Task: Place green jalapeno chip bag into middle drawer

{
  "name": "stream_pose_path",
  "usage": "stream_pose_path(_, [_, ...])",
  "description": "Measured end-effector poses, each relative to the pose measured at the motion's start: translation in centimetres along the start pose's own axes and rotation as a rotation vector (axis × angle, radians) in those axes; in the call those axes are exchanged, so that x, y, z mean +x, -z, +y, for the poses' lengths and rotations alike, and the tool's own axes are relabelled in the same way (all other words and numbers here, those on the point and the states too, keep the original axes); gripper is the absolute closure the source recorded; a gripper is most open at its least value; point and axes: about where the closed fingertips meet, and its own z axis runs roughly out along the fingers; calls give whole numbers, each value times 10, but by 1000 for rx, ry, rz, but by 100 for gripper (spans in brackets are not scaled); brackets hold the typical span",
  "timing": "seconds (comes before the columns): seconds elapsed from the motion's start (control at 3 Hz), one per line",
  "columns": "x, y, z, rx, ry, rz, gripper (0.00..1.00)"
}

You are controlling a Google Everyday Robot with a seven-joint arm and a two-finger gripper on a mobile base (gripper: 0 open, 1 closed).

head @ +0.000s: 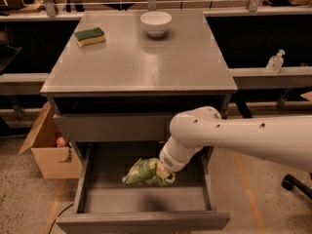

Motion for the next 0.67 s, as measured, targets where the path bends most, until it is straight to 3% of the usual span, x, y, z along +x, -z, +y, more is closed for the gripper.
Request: stream_pose_path(0.67, [-1, -67, -31, 15, -103, 16, 100])
